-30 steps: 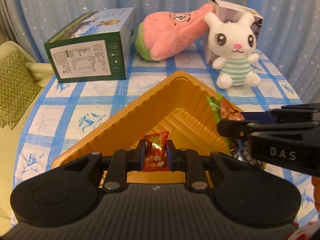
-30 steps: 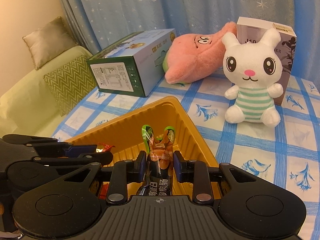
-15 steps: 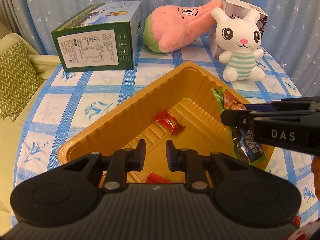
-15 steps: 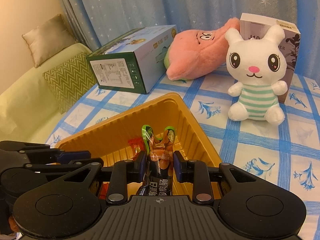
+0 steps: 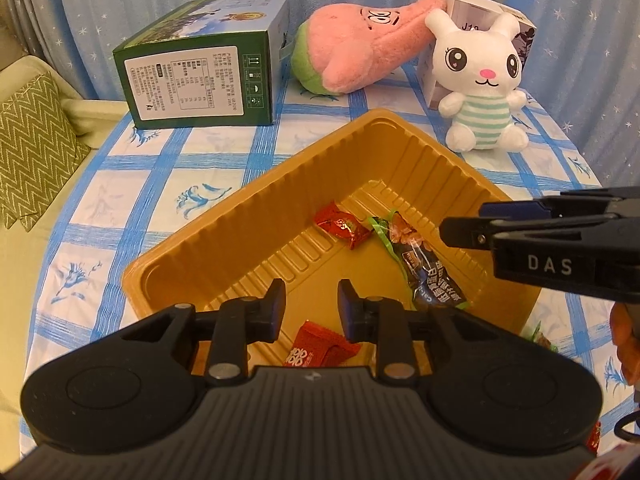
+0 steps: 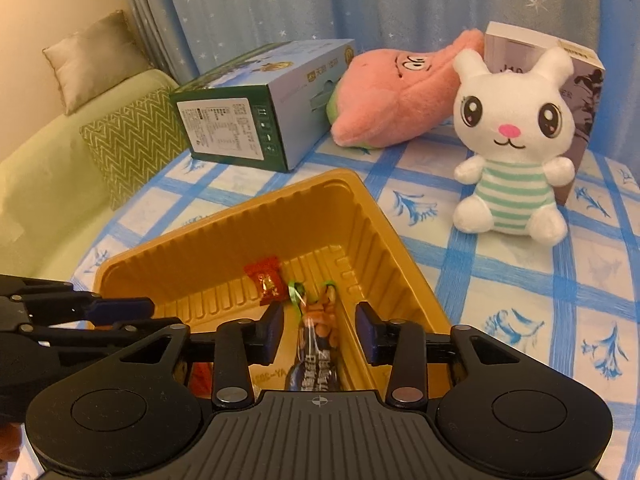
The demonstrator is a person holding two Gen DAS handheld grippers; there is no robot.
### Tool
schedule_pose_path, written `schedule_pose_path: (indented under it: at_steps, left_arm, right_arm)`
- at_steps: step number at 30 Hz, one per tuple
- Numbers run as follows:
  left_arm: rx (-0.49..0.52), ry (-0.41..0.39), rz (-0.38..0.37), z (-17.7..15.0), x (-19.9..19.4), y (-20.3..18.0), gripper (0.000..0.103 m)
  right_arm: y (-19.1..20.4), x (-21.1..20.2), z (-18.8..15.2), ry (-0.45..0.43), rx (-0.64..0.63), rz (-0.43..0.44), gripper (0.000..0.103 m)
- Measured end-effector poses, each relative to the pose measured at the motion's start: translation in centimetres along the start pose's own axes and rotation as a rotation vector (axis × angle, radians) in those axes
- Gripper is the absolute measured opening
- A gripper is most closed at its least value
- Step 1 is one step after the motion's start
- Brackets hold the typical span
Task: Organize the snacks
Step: 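Lower both snacks into the orange tray and open both grippers, then withdraw both grippers from the tray toward the remaining snacks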
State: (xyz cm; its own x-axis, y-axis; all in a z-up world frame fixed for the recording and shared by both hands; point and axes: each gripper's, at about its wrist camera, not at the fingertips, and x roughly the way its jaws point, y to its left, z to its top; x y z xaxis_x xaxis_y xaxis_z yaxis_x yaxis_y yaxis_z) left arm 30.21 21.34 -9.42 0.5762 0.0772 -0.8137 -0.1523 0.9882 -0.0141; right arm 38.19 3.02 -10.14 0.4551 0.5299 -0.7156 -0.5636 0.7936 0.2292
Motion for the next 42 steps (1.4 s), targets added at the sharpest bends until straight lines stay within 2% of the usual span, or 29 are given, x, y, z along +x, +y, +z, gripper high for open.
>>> schedule_pose_path:
  at_steps: [11, 17, 30, 42]
  left_arm:
    - [-0.015, -0.031, -0.003, -1.0, -2.9, -0.6, 0.026]
    - [-0.021, -0.054, -0.016, -2.2, -5.6, -1.8, 0.031]
    - [-0.013, -0.065, -0.067, -7.3, -11.4, -5.2, 0.034]
    - [0.037, -0.049, -0.084, -12.4, -14.5, -8.4, 0.034]
  right_arm:
    - [-0.4, -3.1, -1.8, -0.017, 0.044, 0.04, 0.046]
    - [-0.5, -6.1, -3.2, -0.046, 0.064, 0.064, 0.05]
    - [-1.4, -13.4, -8.5, -0.075, 0.099, 0.048, 0.059]
    - [-2.2, -18.7, -14.9, -0.061, 0.115, 0.008, 0.061]
